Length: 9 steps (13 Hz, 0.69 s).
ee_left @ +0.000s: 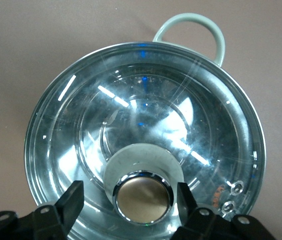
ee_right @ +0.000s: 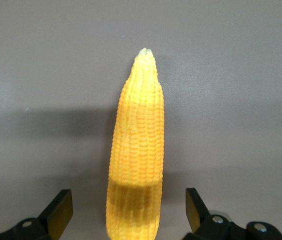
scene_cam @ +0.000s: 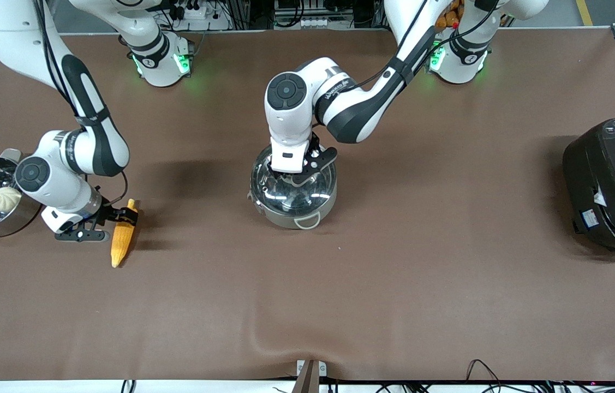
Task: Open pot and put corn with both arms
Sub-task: 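Grasp the lid knob with the left gripper while the right gripper grasps the corn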
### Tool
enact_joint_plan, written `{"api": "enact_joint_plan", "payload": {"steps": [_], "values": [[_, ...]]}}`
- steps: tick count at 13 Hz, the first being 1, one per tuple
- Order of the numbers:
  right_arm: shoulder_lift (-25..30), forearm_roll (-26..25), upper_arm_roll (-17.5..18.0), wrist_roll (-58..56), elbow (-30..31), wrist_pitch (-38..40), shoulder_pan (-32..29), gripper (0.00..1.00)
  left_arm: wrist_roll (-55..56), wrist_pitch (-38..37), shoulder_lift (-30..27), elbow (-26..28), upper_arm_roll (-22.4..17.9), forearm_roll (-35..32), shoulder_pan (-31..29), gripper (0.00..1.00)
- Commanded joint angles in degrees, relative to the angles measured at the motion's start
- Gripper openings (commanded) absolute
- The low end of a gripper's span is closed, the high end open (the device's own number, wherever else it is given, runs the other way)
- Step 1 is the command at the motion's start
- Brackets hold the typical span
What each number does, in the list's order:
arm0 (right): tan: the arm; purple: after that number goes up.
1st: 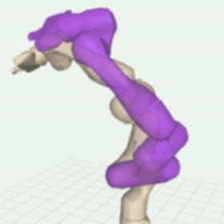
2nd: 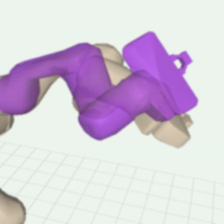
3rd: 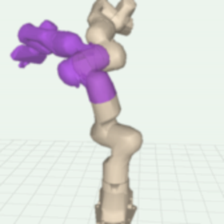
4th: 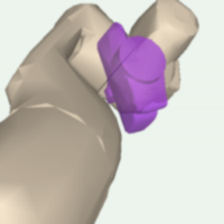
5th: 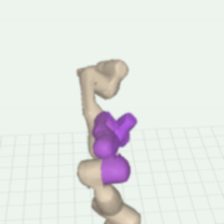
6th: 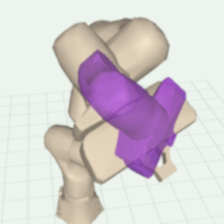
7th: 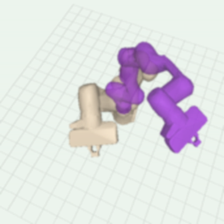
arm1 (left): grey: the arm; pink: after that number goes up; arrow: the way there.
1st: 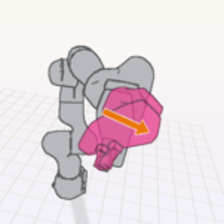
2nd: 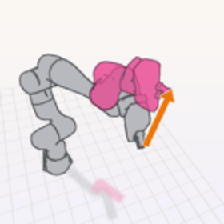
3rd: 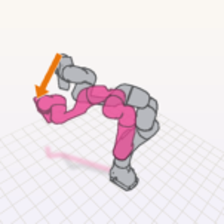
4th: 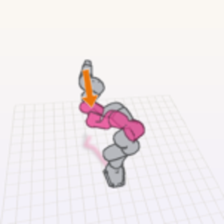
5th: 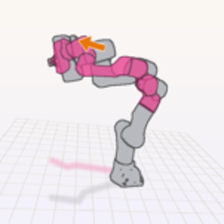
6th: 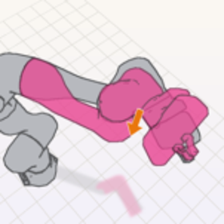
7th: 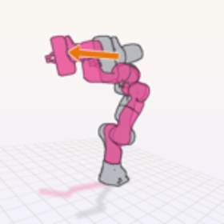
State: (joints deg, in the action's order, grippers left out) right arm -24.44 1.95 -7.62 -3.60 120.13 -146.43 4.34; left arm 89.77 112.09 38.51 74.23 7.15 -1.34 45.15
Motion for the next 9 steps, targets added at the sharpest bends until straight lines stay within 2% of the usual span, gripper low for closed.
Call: {"api": "enact_joint_plan", "payload": {"steps": [1,3,5,7,8,9], "values": [[-1.0,-0.8,0.7,-0.5,-0.7,-0.5,-2.0,1.00,1.4,-0.4,0.5,-1.0,-0.6,-1.6,0.7,0.75],[-2.7,-0.7,0.7,-0.5,-0.8,-3.2,-2.0,1.00,1.3,-0.4,1.1,-1.0,-0.6,-1.6,0.5,0.74],[-3.8,-0.5,0.7,-0.5,-0.9,-3.9,-2.0,1.00,1.2,-0.3,1.0,-1.2,-0.7,-1.4,0.4,0.51],[-4.3,-0.3,0.7,-0.4,-0.9,-3.9,-1.8,1.00,1.3,-0.3,1.1,-1.2,-0.7,-1.4,0.4,0.37],[-4.2,-0.3,0.7,-0.4,-0.9,-3.9,-1.8,1.00,1.4,-0.3,1.2,-1.2,-0.7,-1.4,0.4,0.24],[-4.3,-0.2,0.7,-0.4,-0.9,-3.9,-1.8,0.89,1.4,-0.4,1.1,-1.2,-0.7,-1.3,0.3,0.10]]}}
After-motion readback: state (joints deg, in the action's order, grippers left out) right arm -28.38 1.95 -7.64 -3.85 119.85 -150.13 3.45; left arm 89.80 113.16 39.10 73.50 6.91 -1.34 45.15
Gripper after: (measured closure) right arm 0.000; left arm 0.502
